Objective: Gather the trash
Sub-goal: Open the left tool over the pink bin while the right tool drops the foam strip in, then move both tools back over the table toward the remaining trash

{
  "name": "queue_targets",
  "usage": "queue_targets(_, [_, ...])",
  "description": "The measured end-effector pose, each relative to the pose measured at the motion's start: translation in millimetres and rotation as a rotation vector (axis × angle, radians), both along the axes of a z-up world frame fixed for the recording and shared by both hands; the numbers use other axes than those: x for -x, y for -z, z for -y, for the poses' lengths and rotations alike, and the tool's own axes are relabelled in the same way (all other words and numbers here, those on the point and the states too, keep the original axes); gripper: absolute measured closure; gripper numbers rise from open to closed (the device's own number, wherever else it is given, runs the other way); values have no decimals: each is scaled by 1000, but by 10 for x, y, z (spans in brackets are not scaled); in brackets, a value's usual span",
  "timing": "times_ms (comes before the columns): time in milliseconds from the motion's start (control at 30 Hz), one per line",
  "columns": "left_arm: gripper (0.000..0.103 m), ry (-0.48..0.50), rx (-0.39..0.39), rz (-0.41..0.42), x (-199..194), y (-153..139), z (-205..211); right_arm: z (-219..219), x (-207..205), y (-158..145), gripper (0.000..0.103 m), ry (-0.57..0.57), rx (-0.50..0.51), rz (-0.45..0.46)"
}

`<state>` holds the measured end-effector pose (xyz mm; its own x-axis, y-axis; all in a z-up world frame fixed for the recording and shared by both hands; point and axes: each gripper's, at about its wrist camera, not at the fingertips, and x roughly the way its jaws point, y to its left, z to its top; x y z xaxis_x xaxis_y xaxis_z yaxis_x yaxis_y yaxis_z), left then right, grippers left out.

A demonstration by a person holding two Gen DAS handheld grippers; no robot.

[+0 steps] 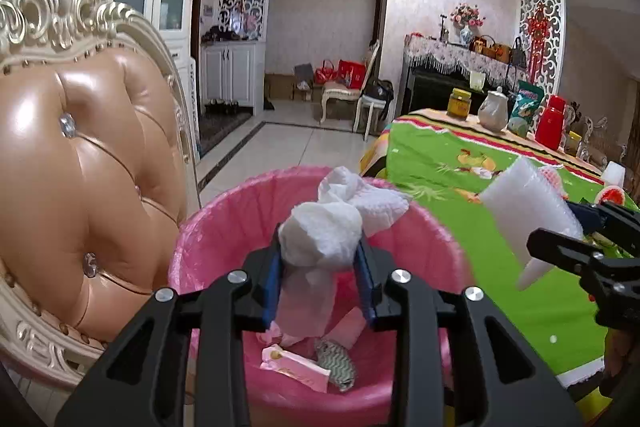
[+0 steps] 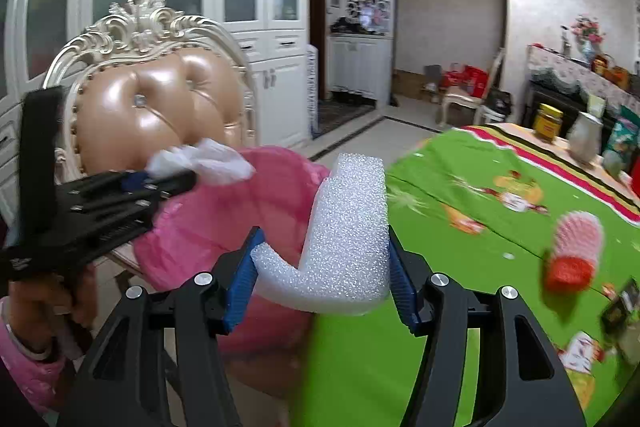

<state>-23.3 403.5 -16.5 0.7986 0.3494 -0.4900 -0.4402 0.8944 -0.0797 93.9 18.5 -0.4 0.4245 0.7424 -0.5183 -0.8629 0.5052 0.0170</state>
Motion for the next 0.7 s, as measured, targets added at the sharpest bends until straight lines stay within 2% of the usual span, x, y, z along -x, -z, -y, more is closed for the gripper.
queue_targets(133, [69,-2,25,-22,-63,72,-168,-190,14,28,46,-56,-4,-11])
queue_targets(167, [63,-14,29,-24,-53,82,-220,-224,14,36,46,-68,-6,-15])
queue_targets(200, [50,-26,33,-23,-41,108,-255,-275,12,49,46,-85,-8,-24])
queue_targets(267, [35,-63,38,-10,15,107,-355,-358,6,73,45,-104,-9,-29])
queue_targets(333, [32,-107,10,2,104,65,-427,-432,2,100,43,-117,-7,-33])
queue_targets(400, [21,-137,-24,9,182,18,-414,-520,-7,134,39,-136,-8,-53])
queue_targets(433, [18,-159,-43,17,230,-10,-408,-559,-17,153,32,-141,-4,-67])
queue_targets(500, [5,-221,-82,36,361,-72,-390,-572,-22,165,30,-133,-11,-75])
queue_targets(700, [5,-221,-141,30,461,-157,-161,-238,-37,104,29,-88,-53,-74])
